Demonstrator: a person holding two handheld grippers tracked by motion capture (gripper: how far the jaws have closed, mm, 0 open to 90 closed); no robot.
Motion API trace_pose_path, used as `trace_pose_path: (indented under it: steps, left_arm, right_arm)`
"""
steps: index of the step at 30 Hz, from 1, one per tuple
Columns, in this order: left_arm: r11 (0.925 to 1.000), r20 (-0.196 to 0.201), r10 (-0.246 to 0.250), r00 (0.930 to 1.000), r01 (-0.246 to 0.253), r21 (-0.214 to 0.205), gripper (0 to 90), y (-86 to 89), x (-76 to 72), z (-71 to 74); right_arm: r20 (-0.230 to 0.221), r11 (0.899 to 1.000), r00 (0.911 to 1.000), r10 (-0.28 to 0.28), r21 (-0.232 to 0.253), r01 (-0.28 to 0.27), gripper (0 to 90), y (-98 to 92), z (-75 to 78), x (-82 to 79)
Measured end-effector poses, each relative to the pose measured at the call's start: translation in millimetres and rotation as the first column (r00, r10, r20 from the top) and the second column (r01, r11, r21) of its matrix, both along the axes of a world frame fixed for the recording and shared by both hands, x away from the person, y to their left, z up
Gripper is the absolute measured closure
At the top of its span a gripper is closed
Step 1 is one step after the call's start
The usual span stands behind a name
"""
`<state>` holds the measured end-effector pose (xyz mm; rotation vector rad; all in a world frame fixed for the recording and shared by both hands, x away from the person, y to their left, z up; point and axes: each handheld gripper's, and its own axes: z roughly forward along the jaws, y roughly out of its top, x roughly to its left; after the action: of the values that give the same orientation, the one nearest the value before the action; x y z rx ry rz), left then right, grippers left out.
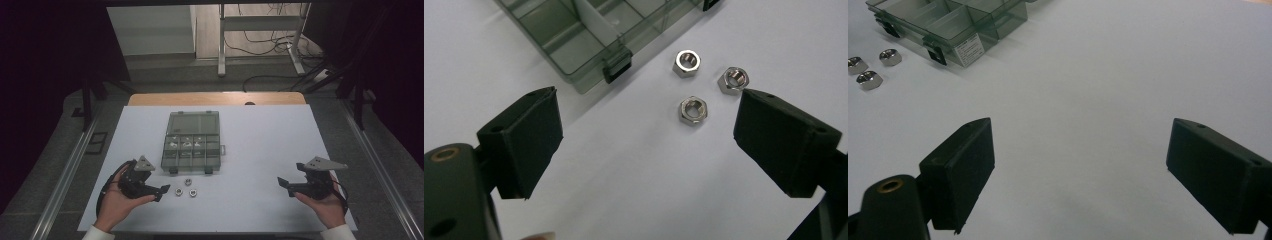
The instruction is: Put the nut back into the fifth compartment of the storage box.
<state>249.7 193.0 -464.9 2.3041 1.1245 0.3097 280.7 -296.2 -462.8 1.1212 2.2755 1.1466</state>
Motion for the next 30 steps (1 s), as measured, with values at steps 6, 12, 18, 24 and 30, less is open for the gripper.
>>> trace_pose_path:
  steps: [6,12,18,24,30]
  left_arm:
    - [0.9992,-0.046,-0.033,0.9984,0.034,0.022,12.9,-15.0,8.4,-10.4]
    - [0.9969,-0.093,-0.056,0.9941,0.061,0.050,14.2,-26.3,13.8,-19.6]
    - [0.9923,-0.126,-0.062,0.9901,0.074,0.099,16.4,-37.9,17.8,-26.4]
    - [0.9885,-0.150,-0.065,0.9865,0.084,0.126,20.1,-46.7,18.7,-31.5]
    - [0.9800,-0.186,-0.084,0.9791,0.115,0.163,29.4,-52.8,21.9,-38.3]
  right_arm:
    - [-0.002,1.000,1.0000,-0.009,-0.005,0.009,11.9,-0.9,-0.7,-0.1]
    - [-0.002,1.000,0.9999,-0.016,-0.009,0.016,11.9,-3.0,-0.8,-1.5]
    - [-0.008,1.000,0.9999,-0.012,-0.022,0.012,11.9,-1.3,-3.5,0.3]
    - [-0.008,1.000,1.0000,-0.005,-0.030,0.005,11.9,0.7,-3.8,0.1]
    - [-0.011,0.999,0.9999,-0.006,-0.033,0.006,11.9,1.1,-4.1,0.7]
